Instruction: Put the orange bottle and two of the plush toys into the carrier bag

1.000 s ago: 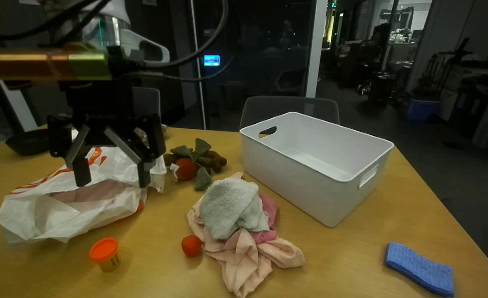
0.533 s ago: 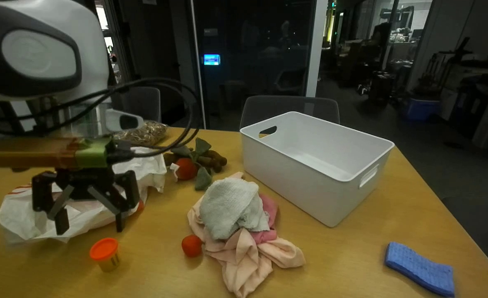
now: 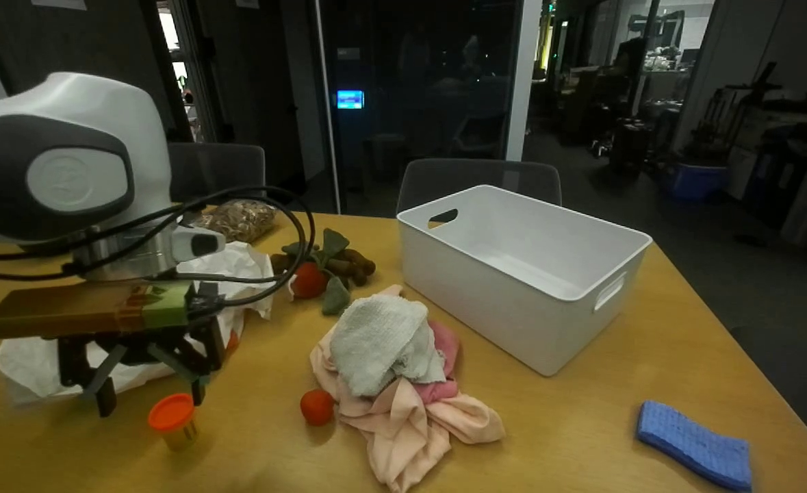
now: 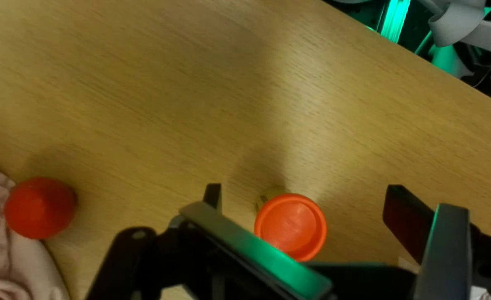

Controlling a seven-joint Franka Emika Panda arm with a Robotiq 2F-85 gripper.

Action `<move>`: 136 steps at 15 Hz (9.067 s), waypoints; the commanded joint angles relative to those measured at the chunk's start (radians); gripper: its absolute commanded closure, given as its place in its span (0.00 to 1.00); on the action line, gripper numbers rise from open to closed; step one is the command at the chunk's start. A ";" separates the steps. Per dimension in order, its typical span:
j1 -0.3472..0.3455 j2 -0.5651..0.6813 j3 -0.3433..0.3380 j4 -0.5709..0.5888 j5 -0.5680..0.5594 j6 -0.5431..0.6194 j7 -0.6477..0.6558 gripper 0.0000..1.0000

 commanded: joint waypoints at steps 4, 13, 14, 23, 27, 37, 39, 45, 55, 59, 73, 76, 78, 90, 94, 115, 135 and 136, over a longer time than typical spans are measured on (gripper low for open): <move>0.019 0.175 -0.012 0.022 0.033 0.113 -0.113 0.00; 0.012 0.327 0.028 0.063 0.095 0.172 -0.195 0.26; 0.009 0.333 0.034 0.065 0.089 0.178 -0.194 0.34; -0.013 0.295 0.078 0.106 0.009 0.138 -0.139 0.77; 0.002 0.231 0.146 0.176 -0.108 0.118 -0.057 0.77; 0.106 0.317 0.254 0.333 -0.121 0.115 -0.051 0.77; 0.134 0.362 0.251 0.350 -0.068 0.119 -0.092 0.77; 0.150 0.494 0.257 0.401 0.054 0.135 -0.245 0.77; 0.107 0.613 0.270 0.486 0.218 0.099 -0.507 0.26; 0.083 0.560 0.273 0.457 0.030 0.098 -0.374 0.00; -0.101 0.354 0.114 0.283 -0.161 -0.053 0.039 0.00; -0.150 0.380 0.075 0.259 -0.178 0.013 0.115 0.00; -0.179 0.399 0.059 0.253 -0.194 0.060 0.166 0.00; -0.245 0.571 0.039 0.265 -0.288 0.241 0.358 0.25; -0.240 0.555 0.043 0.258 -0.287 0.228 0.350 0.51; 0.074 0.460 0.350 0.424 -0.271 0.097 0.240 0.76; 0.069 0.675 0.351 0.596 -0.177 0.090 0.057 0.00; 0.066 0.649 0.348 0.589 -0.187 0.089 0.067 0.00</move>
